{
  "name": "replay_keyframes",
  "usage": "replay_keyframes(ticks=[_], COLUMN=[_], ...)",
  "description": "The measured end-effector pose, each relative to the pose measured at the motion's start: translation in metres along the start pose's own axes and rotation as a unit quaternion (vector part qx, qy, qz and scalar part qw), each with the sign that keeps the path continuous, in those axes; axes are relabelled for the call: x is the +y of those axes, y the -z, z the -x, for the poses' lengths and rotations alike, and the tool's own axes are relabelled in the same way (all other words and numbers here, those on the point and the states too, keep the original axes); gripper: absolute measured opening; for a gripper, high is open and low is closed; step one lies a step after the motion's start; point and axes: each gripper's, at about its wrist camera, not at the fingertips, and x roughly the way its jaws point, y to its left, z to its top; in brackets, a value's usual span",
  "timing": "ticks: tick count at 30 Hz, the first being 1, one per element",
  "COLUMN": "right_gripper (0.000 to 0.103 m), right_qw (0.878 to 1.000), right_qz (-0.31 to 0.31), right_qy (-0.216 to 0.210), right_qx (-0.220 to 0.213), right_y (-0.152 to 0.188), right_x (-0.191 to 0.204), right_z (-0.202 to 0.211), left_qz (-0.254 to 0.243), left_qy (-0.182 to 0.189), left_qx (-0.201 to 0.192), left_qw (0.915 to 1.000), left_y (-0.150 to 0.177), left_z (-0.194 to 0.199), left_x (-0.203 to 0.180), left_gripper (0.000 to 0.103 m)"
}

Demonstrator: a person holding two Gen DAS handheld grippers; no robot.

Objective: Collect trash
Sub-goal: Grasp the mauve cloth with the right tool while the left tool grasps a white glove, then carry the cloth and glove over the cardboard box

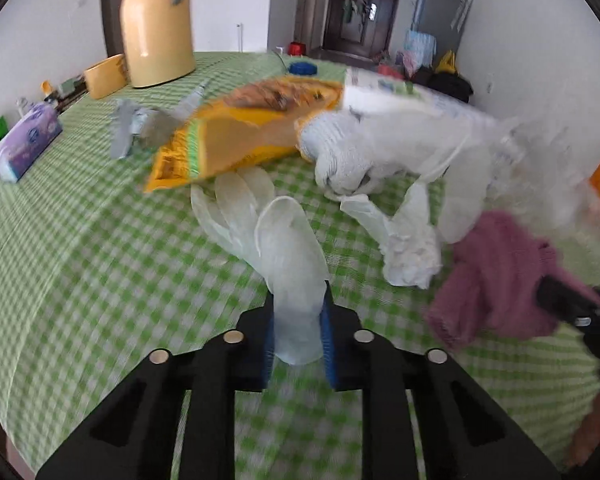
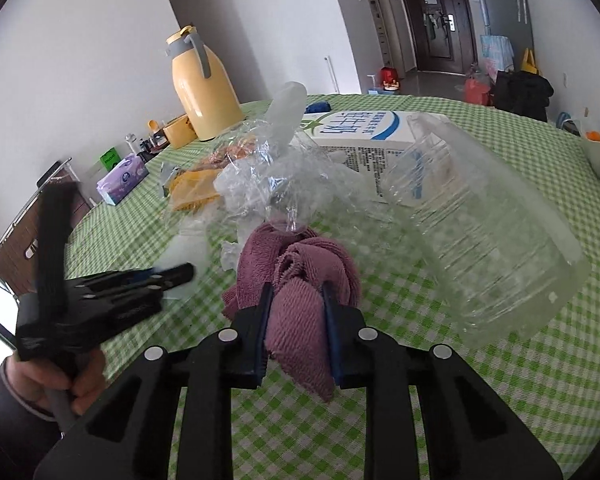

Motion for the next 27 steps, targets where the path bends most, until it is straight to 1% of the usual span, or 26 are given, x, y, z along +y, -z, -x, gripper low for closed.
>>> replay_keyframes(ticks=[4,5,8,11,13,15,18,21,24,27], right_gripper=[0.023,0.023,0.023,0.023,0.023,0.023,0.023,0.023,0.023,0.023], right_qw=[0.999,0.999,0.996,0.993,0.991,0.989,0.988,0.987,0.988,0.988], right_qz=[0.016,0.021,0.035,0.054,0.065,0.061,0.059,0.062,0.073,0.084], right_qy=[-0.026,-0.039,-0.068,-0.094,-0.115,-0.131,-0.133,-0.127,-0.113,-0.111], right_qx=[-0.022,-0.028,-0.039,-0.042,-0.038,-0.035,-0.058,-0.081,-0.077,-0.062], right_y=[-0.002,-0.003,-0.002,0.0,0.001,0.002,-0.002,-0.008,-0.013,-0.015], right_x=[0.011,0.016,0.032,0.051,0.064,0.074,0.087,0.101,0.115,0.131], right_z=[0.015,0.02,0.029,0.034,0.036,0.044,0.06,0.071,0.065,0.05], left_qz=[0.009,0.014,0.033,0.052,0.06,0.063,0.079,0.099,0.119,0.132], left_qy=[0.018,0.022,0.019,0.011,-0.002,-0.016,-0.033,-0.05,-0.051,-0.057], left_qx=[-0.046,-0.062,-0.09,-0.113,-0.117,-0.126,-0.139,-0.148,-0.153,-0.162], left_qw=[0.9987,0.9977,0.9952,0.9921,0.9913,0.9899,0.9865,0.9828,0.9798,0.9763], left_y=[0.008,0.01,0.015,0.021,0.026,0.032,0.042,0.046,0.052,0.06], left_z=[0.051,0.067,0.099,0.123,0.134,0.147,0.163,0.169,0.177,0.184], left_x=[0.008,0.013,0.028,0.048,0.059,0.074,0.099,0.124,0.146,0.165], left_gripper=[0.013,0.013,0.013,0.013,0.013,0.013,0.013,0.012,0.012,0.012])
